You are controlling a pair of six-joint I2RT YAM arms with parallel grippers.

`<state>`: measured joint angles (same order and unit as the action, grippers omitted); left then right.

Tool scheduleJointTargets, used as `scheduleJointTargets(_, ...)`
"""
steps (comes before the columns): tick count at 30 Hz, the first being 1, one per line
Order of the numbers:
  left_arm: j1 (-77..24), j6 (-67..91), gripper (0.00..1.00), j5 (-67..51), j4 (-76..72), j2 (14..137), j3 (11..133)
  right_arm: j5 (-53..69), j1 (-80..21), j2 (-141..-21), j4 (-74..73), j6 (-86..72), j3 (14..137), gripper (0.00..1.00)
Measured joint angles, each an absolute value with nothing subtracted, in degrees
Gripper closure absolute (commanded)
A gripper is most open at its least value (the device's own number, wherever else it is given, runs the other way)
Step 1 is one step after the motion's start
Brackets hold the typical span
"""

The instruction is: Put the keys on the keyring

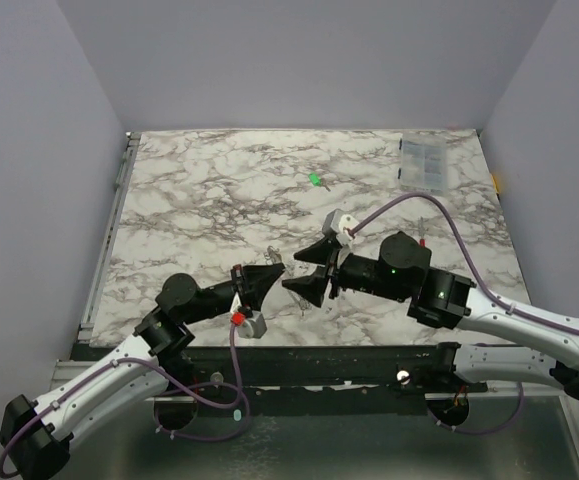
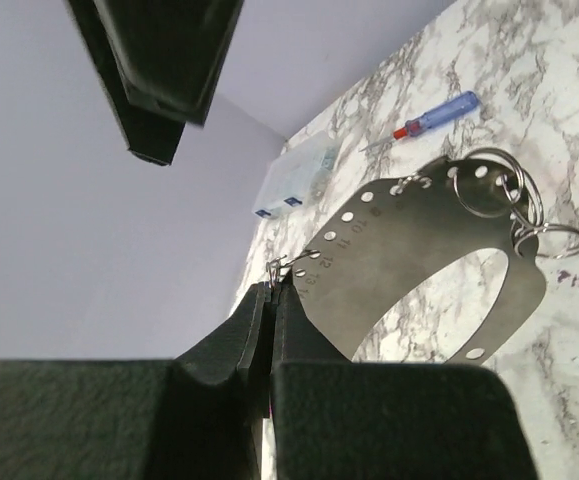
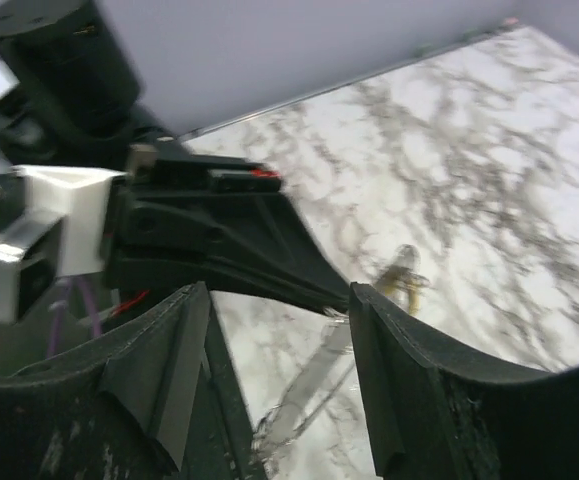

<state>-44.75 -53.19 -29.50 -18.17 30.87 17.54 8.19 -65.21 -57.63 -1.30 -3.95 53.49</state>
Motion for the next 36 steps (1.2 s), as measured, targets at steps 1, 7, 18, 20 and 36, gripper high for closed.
scheduleJointTargets(1,-44.8,-51.3,1.0,-29.0,-18.7,31.0,17.5,5.4,-65.3,-57.5,-0.7,-4.1,53.2,0.33)
scheduleJointTargets(7,-44.8,-35.6,1.0,-26.2,-25.5,29.8,16.7,-16.4,-61.7,-61.9,-3.6,-8.1,58.5,0.26)
scheduleJointTargets(18,-44.8,-16.6,1.0,-26.2,-31.8,26.1,13.9,-20.7,-43.6,-80.0,-15.6,-20.6,71.1,0.27)
scheduleJointTargets(20,-44.8,-15.9,1.0,-26.6,-32.1,24.7,13.5,-20.6,-42.5,-83.5,-17.0,-21.0,72.8,0.28)
scheduleJointTargets(36,-44.7,-29.1,1.0,-26.6,-16.4,21.4,13.6,-16.9,-32.9,-111.5,-22.2,-14.9,93.6,0.41)
